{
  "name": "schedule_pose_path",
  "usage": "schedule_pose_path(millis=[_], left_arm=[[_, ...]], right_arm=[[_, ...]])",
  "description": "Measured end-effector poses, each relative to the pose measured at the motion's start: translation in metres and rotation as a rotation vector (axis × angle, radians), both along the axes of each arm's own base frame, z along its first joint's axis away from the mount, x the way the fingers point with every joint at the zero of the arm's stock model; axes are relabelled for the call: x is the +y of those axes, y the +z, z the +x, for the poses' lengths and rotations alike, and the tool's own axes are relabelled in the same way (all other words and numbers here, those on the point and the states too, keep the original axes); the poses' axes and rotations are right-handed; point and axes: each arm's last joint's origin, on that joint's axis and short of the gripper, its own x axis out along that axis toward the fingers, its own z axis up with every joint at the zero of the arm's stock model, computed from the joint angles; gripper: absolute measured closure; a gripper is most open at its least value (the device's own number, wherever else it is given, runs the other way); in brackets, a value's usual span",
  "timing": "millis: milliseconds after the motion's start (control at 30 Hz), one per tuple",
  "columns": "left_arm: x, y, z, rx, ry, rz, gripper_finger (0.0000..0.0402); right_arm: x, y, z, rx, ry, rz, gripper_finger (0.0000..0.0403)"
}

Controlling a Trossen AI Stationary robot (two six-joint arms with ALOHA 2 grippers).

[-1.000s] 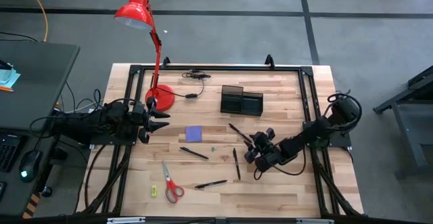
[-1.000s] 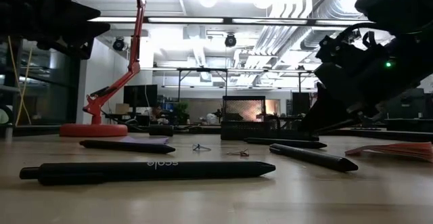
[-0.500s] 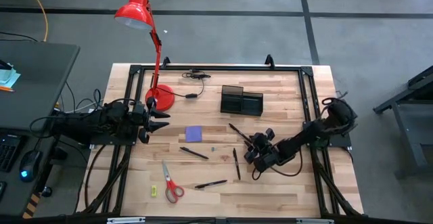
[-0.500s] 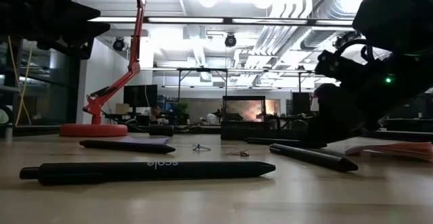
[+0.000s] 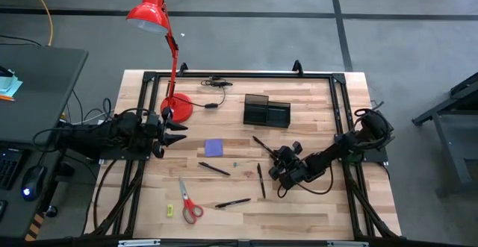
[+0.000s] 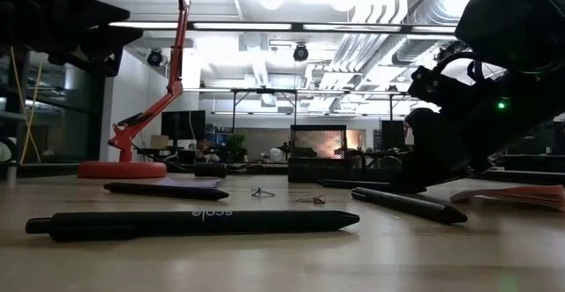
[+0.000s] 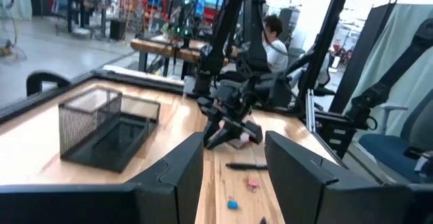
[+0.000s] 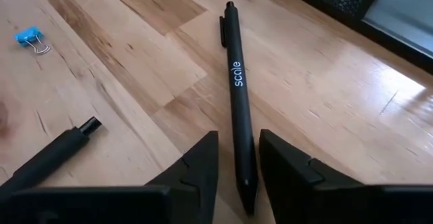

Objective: Pick and place office supplies into organizer
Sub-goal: Put the black pen into the black desk organizer

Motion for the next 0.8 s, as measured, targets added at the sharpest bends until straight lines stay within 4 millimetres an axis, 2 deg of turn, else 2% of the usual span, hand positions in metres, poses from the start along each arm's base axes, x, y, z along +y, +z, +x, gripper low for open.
schedule_pose_path(millis=[400,500,667,800], left_arm=[[-0.0005,-0.0015,0.0,0.011,-0.017,-0.056,0.0256],[-0.0005,-0.0014,0.0,0.01,-0.016,-0.057,0.0256],[-0.0022,-0.0011,0.0001,0.008,-0.077,-0.056,0.0256],[-0.0028,-0.0013,0.0002,0.01,-0.096,-0.057,0.0256]], right_arm=[[0.0003,0.0001,0.0004,-0.001,0.005,0.002,0.0391],[0.0006,0.0001,0.0003,-0.004,0.005,0.0,0.0392],[0.0009,0.0003,0.0014,-0.011,0.017,-0.017,0.0371],[0.0026,0.0016,0.0047,-0.025,0.053,-0.023,0.0377]])
